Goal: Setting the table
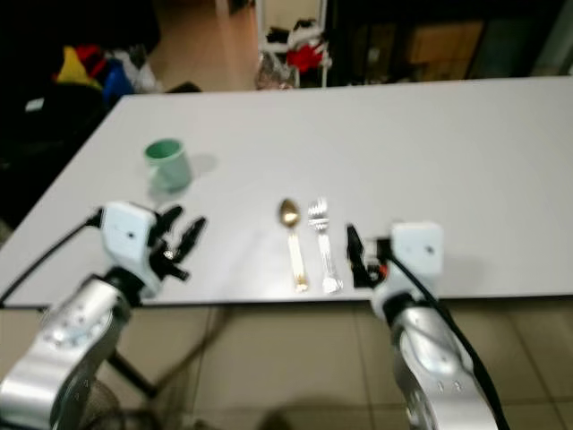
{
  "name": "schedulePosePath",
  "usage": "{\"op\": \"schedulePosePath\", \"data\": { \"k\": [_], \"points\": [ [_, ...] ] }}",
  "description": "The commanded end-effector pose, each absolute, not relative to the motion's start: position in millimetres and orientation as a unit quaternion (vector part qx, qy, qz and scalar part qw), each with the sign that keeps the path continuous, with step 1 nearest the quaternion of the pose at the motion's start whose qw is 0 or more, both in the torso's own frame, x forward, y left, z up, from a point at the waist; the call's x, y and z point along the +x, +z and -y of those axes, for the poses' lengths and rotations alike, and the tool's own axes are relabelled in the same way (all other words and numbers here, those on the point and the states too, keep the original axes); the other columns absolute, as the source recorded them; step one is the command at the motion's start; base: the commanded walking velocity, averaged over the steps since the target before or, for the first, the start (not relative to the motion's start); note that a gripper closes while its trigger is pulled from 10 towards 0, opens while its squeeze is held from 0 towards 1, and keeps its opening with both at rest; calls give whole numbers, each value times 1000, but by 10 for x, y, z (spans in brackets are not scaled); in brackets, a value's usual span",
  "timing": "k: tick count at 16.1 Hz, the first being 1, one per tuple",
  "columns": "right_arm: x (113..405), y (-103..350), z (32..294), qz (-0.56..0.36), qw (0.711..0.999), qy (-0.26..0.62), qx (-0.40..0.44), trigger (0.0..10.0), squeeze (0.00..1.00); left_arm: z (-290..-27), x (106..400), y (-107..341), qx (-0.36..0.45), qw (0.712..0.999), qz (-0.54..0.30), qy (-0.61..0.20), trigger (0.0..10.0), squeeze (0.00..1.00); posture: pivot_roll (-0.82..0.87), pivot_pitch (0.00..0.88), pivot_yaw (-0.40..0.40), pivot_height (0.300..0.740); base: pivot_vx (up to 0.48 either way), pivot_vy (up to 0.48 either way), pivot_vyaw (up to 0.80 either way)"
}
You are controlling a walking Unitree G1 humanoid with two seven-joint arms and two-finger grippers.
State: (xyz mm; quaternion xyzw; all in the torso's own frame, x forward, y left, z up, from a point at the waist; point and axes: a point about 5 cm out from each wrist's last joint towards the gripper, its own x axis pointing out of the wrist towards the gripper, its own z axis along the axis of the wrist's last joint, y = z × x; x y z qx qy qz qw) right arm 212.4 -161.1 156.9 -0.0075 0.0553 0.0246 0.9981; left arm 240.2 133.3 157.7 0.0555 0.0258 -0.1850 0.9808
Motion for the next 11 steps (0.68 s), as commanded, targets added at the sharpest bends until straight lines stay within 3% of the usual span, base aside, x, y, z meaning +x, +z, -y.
{"op": "schedulePosePath", "data": {
  "k": [1, 10, 11],
  "points": [
    [2126, 1629, 1563, -35, 999, 38, 14, 10000, 1000, -1361, 2396, 1566, 62, 983, -27, -173, 10000, 0, 27, 0, 89, 740, 0, -480, 0],
    [2131, 1544, 1429, -53, 994, 83, 44, 10000, 1000, -1439, 2336, 1534, 60, 985, -45, -155, 10000, 0, 59, 0, 89, 740, 0, -477, 0],
    [2096, 1546, 1415, -50, 994, 92, 34, 10000, 1000, -1410, 2300, 1529, 22, 983, -53, -176, 10000, 1000, 56, 0, 92, 740, 0, 0, 800]
  ]
}}
